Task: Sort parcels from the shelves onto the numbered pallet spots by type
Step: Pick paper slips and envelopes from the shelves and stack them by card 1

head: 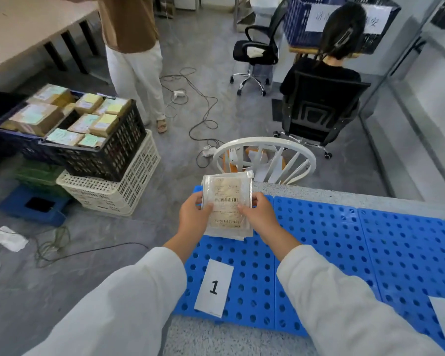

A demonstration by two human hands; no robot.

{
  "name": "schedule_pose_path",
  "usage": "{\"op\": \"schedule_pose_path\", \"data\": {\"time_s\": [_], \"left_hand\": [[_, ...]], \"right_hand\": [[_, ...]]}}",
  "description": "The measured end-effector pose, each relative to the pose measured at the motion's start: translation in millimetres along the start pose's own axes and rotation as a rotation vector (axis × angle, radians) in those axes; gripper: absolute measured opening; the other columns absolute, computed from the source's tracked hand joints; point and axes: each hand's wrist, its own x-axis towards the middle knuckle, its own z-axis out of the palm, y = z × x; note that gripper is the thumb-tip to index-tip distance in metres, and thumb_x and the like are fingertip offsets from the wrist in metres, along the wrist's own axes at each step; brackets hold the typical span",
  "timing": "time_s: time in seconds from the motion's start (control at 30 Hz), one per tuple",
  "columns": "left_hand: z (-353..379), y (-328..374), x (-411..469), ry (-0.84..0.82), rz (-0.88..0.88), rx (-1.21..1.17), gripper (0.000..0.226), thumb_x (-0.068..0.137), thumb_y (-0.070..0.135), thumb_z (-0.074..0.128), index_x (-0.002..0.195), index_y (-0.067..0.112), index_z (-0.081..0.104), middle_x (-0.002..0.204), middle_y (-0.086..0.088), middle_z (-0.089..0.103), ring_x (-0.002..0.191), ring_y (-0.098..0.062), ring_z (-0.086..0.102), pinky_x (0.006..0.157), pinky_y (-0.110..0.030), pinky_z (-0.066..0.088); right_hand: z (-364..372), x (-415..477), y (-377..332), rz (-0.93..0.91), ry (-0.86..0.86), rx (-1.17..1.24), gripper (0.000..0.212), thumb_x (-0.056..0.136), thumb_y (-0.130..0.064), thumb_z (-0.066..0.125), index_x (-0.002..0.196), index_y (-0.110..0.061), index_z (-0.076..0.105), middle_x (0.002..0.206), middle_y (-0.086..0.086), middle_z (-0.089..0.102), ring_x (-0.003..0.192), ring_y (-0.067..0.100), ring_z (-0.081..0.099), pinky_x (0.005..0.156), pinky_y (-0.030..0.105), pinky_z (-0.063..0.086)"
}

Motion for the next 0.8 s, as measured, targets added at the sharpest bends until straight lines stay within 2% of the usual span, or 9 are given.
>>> {"op": "schedule_pose_path", "data": {"time_s": [0.1,0.23,0.3,0.47,0.57,0.67,0.73,0.8], "left_hand": [[-1,-7,21,-0.041,-0.010,0.007,0.028,0.093,0.012,0.060,0.121,0.016,0.061,0.110,0.002,0.065,0.096,-0.017,0.065,0.077,-0.031,0.057],[-3,-18,59,-0.107,-0.017,0.038,0.031,0.093,0.012,0.060,0.124,0.016,0.060,0.112,0.000,0.066,0.096,-0.017,0.065,0.076,-0.030,0.057],[-1,-27,72,-0.136,-0.028,0.059,0.032,0.093,0.012,0.060,0.125,0.017,0.060,0.113,0.001,0.065,0.096,-0.016,0.065,0.071,-0.024,0.054],[10,-52,89,-0.214,-0.020,0.078,0.025,0.093,0.010,0.059,0.117,0.017,0.062,0.103,0.005,0.067,0.089,-0.010,0.064,0.067,-0.016,0.051],[12,-61,94,-0.233,-0.018,0.117,0.020,0.093,0.009,0.058,0.110,0.018,0.063,0.090,0.013,0.063,0.083,-0.001,0.060,0.063,-0.010,0.045],[11,-69,97,-0.265,-0.028,0.163,0.023,0.092,0.007,0.059,0.113,0.015,0.063,0.098,0.007,0.065,0.090,-0.010,0.063,0.070,-0.014,0.047],[7,-72,96,-0.289,-0.048,0.193,0.033,0.091,0.004,0.060,0.124,0.010,0.060,0.112,-0.002,0.065,0.101,-0.016,0.062,0.083,-0.021,0.050],[0,-71,95,-0.308,-0.044,0.217,0.037,0.091,0.003,0.060,0.128,0.009,0.057,0.115,-0.003,0.063,0.103,-0.016,0.059,0.091,-0.027,0.047]], "right_hand": [[12,15,2,0.037,0.044,-0.028,0.028,0.091,-0.012,0.063,0.116,-0.009,0.051,0.102,0.000,0.059,0.086,0.012,0.056,0.060,0.016,0.044],[30,41,2,0.068,0.078,-0.089,0.029,0.090,-0.013,0.064,0.116,-0.007,0.053,0.106,0.004,0.062,0.075,0.004,0.055,0.055,0.015,0.042],[37,51,7,0.090,0.091,-0.107,0.029,0.091,-0.014,0.064,0.117,-0.008,0.052,0.102,0.001,0.060,0.074,0.001,0.053,0.054,0.014,0.040],[46,70,28,0.147,0.120,-0.208,0.025,0.093,-0.019,0.062,0.115,-0.010,0.053,0.093,-0.004,0.056,0.070,0.000,0.051,0.048,0.012,0.036],[51,73,36,0.164,0.136,-0.246,0.017,0.094,-0.021,0.060,0.106,-0.014,0.050,0.084,-0.010,0.050,0.071,0.005,0.052,0.048,0.013,0.034],[54,71,42,0.155,0.166,-0.262,0.019,0.093,-0.019,0.060,0.108,-0.013,0.050,0.091,-0.008,0.053,0.083,0.011,0.054,0.059,0.019,0.042],[54,69,43,0.143,0.161,-0.294,0.028,0.092,-0.019,0.062,0.117,-0.012,0.051,0.106,0.000,0.059,0.093,0.016,0.060,0.075,0.029,0.051],[51,64,42,0.133,0.140,-0.360,0.039,0.092,-0.019,0.061,0.129,-0.012,0.048,0.119,0.005,0.059,0.105,0.021,0.059,0.089,0.038,0.051]]}}
